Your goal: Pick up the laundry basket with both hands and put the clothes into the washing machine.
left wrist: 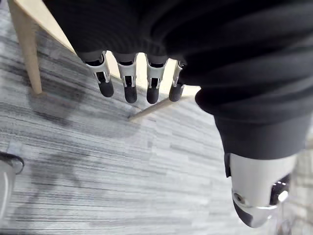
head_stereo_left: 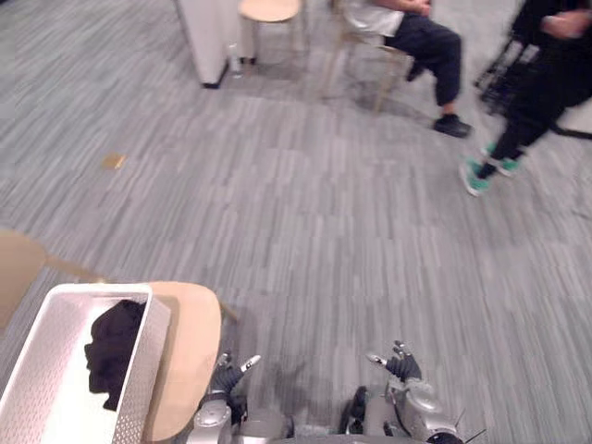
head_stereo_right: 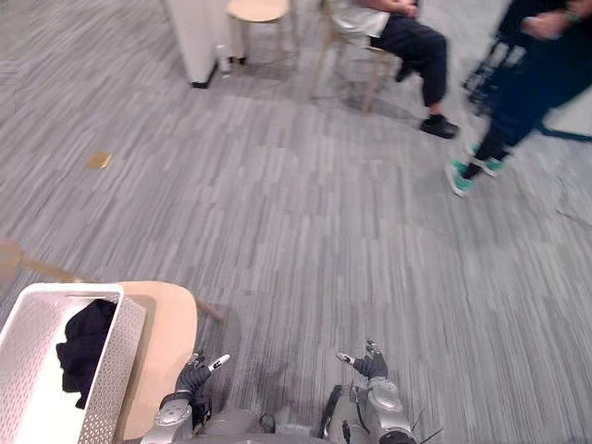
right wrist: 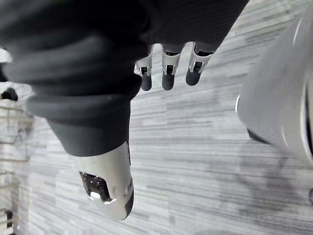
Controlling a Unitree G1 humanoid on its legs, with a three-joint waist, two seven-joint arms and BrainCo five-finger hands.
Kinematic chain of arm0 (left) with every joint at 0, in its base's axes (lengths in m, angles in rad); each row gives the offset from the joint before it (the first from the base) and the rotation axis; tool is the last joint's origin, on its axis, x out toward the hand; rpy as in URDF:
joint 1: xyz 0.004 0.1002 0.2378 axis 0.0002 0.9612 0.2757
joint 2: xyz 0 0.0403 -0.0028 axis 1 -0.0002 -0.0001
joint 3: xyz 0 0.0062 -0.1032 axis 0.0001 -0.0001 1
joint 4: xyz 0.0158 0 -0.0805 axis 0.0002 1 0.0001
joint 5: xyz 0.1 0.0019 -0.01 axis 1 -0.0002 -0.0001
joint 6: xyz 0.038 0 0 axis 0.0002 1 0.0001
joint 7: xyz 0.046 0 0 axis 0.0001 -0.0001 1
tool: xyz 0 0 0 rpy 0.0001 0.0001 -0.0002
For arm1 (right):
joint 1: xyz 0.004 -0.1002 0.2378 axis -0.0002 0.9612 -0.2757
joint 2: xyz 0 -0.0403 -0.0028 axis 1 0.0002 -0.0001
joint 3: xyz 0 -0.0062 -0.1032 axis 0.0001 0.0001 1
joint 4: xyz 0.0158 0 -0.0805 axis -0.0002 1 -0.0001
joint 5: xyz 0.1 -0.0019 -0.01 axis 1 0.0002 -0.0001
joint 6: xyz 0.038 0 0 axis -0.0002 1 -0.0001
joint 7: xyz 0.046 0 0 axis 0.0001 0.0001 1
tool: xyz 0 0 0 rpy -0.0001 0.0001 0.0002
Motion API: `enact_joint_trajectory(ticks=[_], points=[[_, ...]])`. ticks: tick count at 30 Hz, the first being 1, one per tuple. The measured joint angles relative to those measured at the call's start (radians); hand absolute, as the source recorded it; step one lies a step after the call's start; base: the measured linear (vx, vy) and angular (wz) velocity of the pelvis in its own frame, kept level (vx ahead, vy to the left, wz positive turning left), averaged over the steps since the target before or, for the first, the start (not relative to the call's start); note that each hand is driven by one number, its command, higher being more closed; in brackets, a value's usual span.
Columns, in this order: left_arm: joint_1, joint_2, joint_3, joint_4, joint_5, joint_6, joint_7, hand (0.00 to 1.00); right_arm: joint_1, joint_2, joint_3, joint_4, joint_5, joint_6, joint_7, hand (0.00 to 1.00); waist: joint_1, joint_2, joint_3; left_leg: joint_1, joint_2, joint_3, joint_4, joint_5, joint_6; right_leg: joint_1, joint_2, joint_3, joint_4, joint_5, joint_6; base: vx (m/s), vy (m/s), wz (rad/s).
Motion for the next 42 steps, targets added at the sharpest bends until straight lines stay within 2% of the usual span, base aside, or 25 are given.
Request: enact_joint_trajectory(ticks=[1, 2, 3, 4, 5, 7, 10, 11, 12, 13, 14, 16, 19, 21, 23, 24, 25, 26, 27, 30, 31, 33, 36, 40, 42], points=[[-0.007, -0.006, 0.001, 0.000, 0.000, 0.000, 0.003, 0.00, 0.004, 0.000, -0.007, -0.004, 0.004, 0.000, 0.000, 0.00, 0.001, 0.002, 0.001, -0.004, 0.001, -0.026, 0.021, -0.015, -0.026, -0.008, 0.014, 0.045, -0.050, 0.030, -0.006, 0.48, -0.278, 1.84], [-0.008, -0.017, 0.003, -0.004, 0.000, 0.000, 0.004, 0.00, 0.021, 0.001, -0.007, -0.009, 0.012, 0.000, -0.001, 0.00, 0.011, -0.002, -0.003, -0.003, 0.003, -0.074, 0.066, -0.053, -0.084, 0.018, 0.032, 0.135, -0.206, 0.156, -0.033, 0.51, -0.372, 2.10], [-0.006, -0.021, 0.013, -0.014, 0.001, 0.002, 0.003, 0.00, 0.042, 0.015, -0.004, -0.006, 0.016, 0.003, -0.007, 0.00, 0.008, -0.007, -0.014, -0.014, 0.000, -0.123, 0.123, -0.103, -0.151, 0.054, -0.007, 0.122, -0.250, 0.246, 0.029, 0.51, -0.390, 2.09], [-0.009, -0.049, 0.023, -0.020, 0.000, 0.005, 0.005, 0.00, 0.039, 0.001, -0.007, -0.003, 0.016, 0.012, -0.011, 0.00, 0.013, 0.030, -0.017, -0.023, 0.026, -0.146, 0.149, -0.115, -0.165, 0.059, 0.008, 0.060, -0.221, 0.247, 0.011, 0.46, -0.362, 2.49], [-0.005, -0.069, -0.006, -0.042, 0.006, 0.002, -0.001, 0.00, 0.045, -0.017, -0.010, -0.010, 0.014, 0.018, -0.022, 0.00, 0.012, 0.059, -0.035, -0.065, 0.061, -0.179, 0.173, -0.084, -0.213, 0.073, -0.012, -0.054, -0.170, 0.216, -0.023, 0.40, -0.299, 2.39], [-0.016, -0.068, -0.013, -0.059, 0.023, 0.005, 0.002, 0.00, 0.048, -0.021, -0.010, -0.046, 0.012, 0.017, -0.028, 0.00, 0.016, 0.051, -0.032, -0.092, 0.080, -0.168, 0.171, -0.043, -0.240, 0.150, -0.051, -0.176, -0.170, 0.175, -0.045, 0.34, -0.268, 2.65], [-0.021, -0.058, -0.065, -0.094, 0.043, 0.002, 0.002, 0.00, 0.011, -0.031, -0.026, -0.045, 0.010, 0.010, -0.044, 0.00, 0.021, 0.020, -0.038, -0.147, 0.113, 0.123, -0.043, -0.001, -0.190, 0.286, -0.114, -0.311, -0.233, 0.171, -0.046, 0.18, -0.083, 2.34], [-0.009, -0.050, -0.104, -0.098, 0.045, 0.000, 0.003, 0.00, -0.007, -0.049, -0.025, -0.032, 0.001, 0.004, -0.043, 0.00, 0.037, 0.033, -0.047, -0.146, 0.122, 0.252, -0.117, 0.166, -0.133, 0.321, -0.106, -0.361, -0.254, 0.169, -0.042, 0.11, 0.001, 1.26], [0.001, -0.039, -0.121, -0.096, 0.046, 0.001, 0.003, 0.00, -0.021, -0.052, -0.022, -0.019, 0.000, 0.001, -0.043, 0.00, 0.040, 0.026, -0.053, -0.145, 0.127, 0.299, -0.121, 0.159, -0.118, 0.342, -0.111, -0.379, -0.267, 0.162, -0.031, 0.16, 0.044, 1.24], [0.020, -0.005, -0.138, -0.093, 0.048, 0.008, 0.003, 0.00, -0.039, -0.041, -0.016, -0.002, -0.007, -0.005, -0.042, 0.00, 0.046, -0.005, -0.066, -0.173, 0.125, 0.393, -0.115, 0.174, -0.108, 0.361, -0.130, -0.435, -0.295, 0.160, -0.022, 0.12, 0.066, 0.71], [0.026, 0.004, -0.142, -0.093, 0.048, 0.009, 0.003, 0.00, -0.045, -0.035, -0.019, -0.002, -0.007, -0.006, -0.043, 0.00, 0.044, -0.016, -0.073, -0.190, 0.123, 0.431, -0.109, 0.182, -0.103, 0.362, -0.138, -0.465, -0.302, 0.162, -0.019, 0.14, 0.086, 1.04], [0.024, 0.029, -0.177, -0.092, 0.049, 0.015, 0.001, 0.00, -0.031, -0.025, -0.046, 0.008, -0.007, -0.001, -0.045, 0.00, 0.029, -0.034, -0.078, -0.255, 0.118, 0.573, -0.024, 0.192, -0.080, 0.428, -0.165, -0.612, -0.330, 0.172, -0.004, 0.07, 0.100, 1.31], [0.025, 0.041, -0.176, -0.092, 0.049, 0.012, 0.002, 0.00, -0.004, -0.013, -0.046, 0.014, -0.009, 0.002, -0.049, 0.00, 0.034, -0.051, -0.079, -0.249, 0.093, 0.536, 0.009, 0.179, -0.060, 0.501, -0.170, -0.689, -0.315, 0.178, 0.000, 0.12, 0.086, 1.01], [0.028, 0.045, -0.177, -0.080, 0.049, 0.013, 0.000, 0.00, -0.008, -0.021, -0.044, -0.003, -0.020, 0.002, -0.050, 0.00, 0.031, -0.049, -0.080, -0.240, 0.081, 0.508, 0.007, 0.166, -0.038, 0.494, -0.209, -0.709, -0.194, 0.178, 0.002, 0.13, 0.079, 0.84], [0.045, 0.050, -0.186, -0.075, 0.050, 0.013, -0.001, 0.00, -0.001, -0.030, -0.025, -0.042, -0.047, 0.006, -0.065, 0.00, 0.027, -0.070, -0.070, -0.194, 0.050, 0.482, -0.011, 0.154, -0.019, 0.438, -0.332, -0.665, 0.100, 0.201, -0.002, 0.16, 0.112, 0.84], [0.040, 0.058, -0.204, -0.075, 0.055, 0.013, 0.000, 0.00, -0.003, -0.045, 0.003, -0.094, -0.068, 0.011, -0.070, 0.00, 0.007, -0.070, -0.062, -0.165, 0.036, 0.443, -0.020, 0.121, 0.022, 0.333, -0.368, -0.509, 0.320, 0.174, -0.105, 0.16, 0.060, 0.81], [0.040, 0.066, -0.205, -0.072, 0.060, 0.014, -0.001, 0.00, -0.002, -0.048, 0.017, -0.113, -0.076, 0.012, -0.070, 0.00, 0.004, -0.069, -0.058, -0.161, 0.030, 0.427, -0.022, 0.120, 0.022, 0.299, -0.358, -0.452, 0.362, 0.135, -0.104, 0.14, 0.031, 0.85], [0.036, 0.077, -0.206, -0.072, 0.061, 0.016, 0.001, 0.00, 0.001, -0.060, 0.042, -0.170, -0.099, 0.012, -0.072, 0.00, -0.001, -0.083, -0.063, -0.147, 0.027, 0.402, -0.033, 0.120, 0.022, 0.225, -0.301, -0.319, 0.398, 0.047, -0.088, 0.12, 0.018, 0.77], [0.037, 0.078, -0.205, -0.075, 0.061, 0.012, 0.003, 0.00, 0.017, -0.064, 0.045, -0.253, -0.140, 0.009, -0.081, 0.00, -0.015, -0.063, -0.053, -0.125, 0.024, 0.370, -0.048, 0.120, 0.021, 0.170, -0.211, -0.183, 0.336, -0.015, -0.046, 0.11, 0.004, 0.82], [0.038, 0.076, -0.207, -0.075, 0.061, 0.002, 0.002, 0.00, 0.026, -0.081, 0.045, -0.368, -0.195, -0.006, -0.085, 0.00, -0.042, -0.067, -0.056, -0.116, 0.012, 0.306, -0.061, 0.131, 0.002, 0.146, -0.082, 0.019, 0.042, -0.039, 0.001, 0.08, -0.069, 1.01], [0.038, 0.080, -0.212, -0.075, 0.062, -0.003, 0.001, 0.00, 0.042, -0.086, 0.043, -0.417, -0.227, -0.006, -0.092, 0.00, -0.048, -0.080, -0.063, -0.130, -0.010, 0.267, -0.062, 0.133, -0.012, 0.151, -0.063, 0.075, -0.112, 0.026, 0.025, 0.05, -0.135, 1.15], [0.030, 0.063, -0.213, -0.056, 0.067, -0.006, 0.002, 0.00, 0.064, -0.129, 0.071, -0.488, -0.290, -0.001, -0.105, 0.00, -0.039, -0.043, -0.065, -0.137, 0.012, 0.226, -0.081, 0.140, -0.049, 0.164, -0.049, 0.048, -0.152, 0.076, 0.000, 0.09, -0.195, 0.74], [0.058, 0.062, -0.211, -0.050, 0.067, -0.014, 0.001, 0.00, 0.060, -0.157, 0.153, -0.565, -0.372, -0.003, -0.093, 0.00, -0.041, -0.017, -0.080, -0.149, 0.049, 0.195, -0.121, 0.158, -0.077, 0.188, -0.013, 0.001, -0.232, 0.116, -0.022, 0.06, -0.155, 0.29], [0.073, 0.067, -0.210, -0.037, 0.068, -0.024, -0.003, 0.00, 0.046, -0.201, 0.243, -0.598, -0.460, -0.008, -0.043, 0.00, -0.035, -0.027, -0.080, -0.144, 0.067, 0.112, -0.168, 0.190, -0.107, 0.257, 0.007, -0.096, -0.313, 0.138, -0.037, 0.04, -0.096, 0.58], [0.076, 0.080, -0.209, -0.040, 0.070, -0.042, -0.020, 0.00, 0.011, -0.241, 0.296, -0.588, -0.502, -0.008, -0.016, 0.00, -0.012, -0.027, -0.080, -0.155, 0.059, 0.072, -0.177, 0.214, -0.113, 0.277, 0.000, -0.143, -0.331, 0.138, -0.038, 0.00, -0.044, 0.69]])
